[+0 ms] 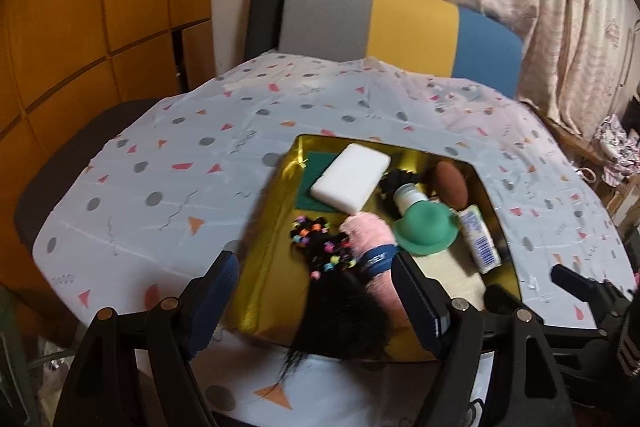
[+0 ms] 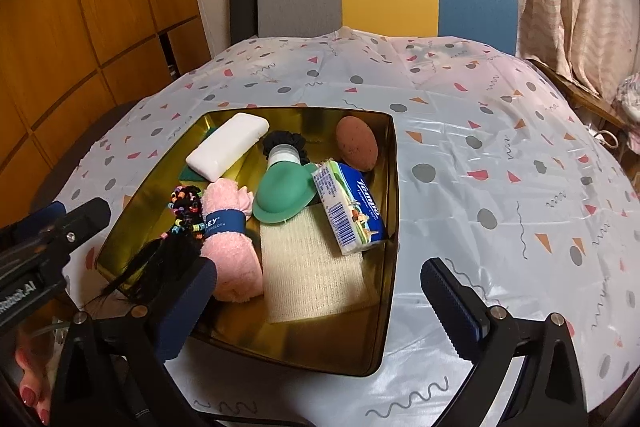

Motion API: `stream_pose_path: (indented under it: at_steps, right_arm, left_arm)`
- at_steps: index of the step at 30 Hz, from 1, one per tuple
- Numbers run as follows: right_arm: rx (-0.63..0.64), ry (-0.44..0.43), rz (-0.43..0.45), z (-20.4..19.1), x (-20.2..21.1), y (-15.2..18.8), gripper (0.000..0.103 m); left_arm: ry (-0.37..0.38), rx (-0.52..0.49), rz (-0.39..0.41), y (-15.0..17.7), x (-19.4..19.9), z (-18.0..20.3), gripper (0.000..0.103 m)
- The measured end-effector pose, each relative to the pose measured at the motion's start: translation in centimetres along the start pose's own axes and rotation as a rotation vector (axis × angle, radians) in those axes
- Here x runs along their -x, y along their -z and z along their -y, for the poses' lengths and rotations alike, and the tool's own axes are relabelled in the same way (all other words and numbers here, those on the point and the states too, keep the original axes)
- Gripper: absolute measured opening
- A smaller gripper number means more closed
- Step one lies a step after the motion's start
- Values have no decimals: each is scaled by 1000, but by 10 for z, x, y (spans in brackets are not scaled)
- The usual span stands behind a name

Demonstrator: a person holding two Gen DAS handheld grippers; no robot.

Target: Organize rigid objects

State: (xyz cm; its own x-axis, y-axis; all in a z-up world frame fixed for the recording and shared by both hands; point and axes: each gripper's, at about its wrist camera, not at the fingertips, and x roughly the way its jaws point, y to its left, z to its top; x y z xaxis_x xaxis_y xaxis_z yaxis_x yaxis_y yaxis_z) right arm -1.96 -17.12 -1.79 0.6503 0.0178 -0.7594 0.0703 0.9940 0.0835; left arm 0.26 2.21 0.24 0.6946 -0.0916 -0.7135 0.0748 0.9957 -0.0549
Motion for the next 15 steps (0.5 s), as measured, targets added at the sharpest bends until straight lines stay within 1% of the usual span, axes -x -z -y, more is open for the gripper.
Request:
stream_pose_path:
  at_steps: [1, 3, 6, 8, 11, 15]
  right_arm:
    - [3, 10, -2, -2, 1, 0, 103]
    - [4, 25, -3, -5, 2, -2, 103]
    - [-4, 44, 6, -8, 6, -2, 103]
    - [-15, 60, 8, -7, 8, -3, 103]
    - [-30, 81, 7, -7, 9, -4, 103]
    - [-57, 117, 0, -5, 12, -6, 103]
  left_arm:
    - [-15, -4, -9, 1, 0, 0, 79]
    - [-72, -22, -30, 2, -2, 1, 79]
    - [-136, -48, -42, 6, -2, 3, 79]
    - [-122, -53, -51, 6, -1, 3, 79]
    - [-88, -30, -63, 6, 1, 1, 79]
    - [-99, -11, -66, 4, 1, -1, 78]
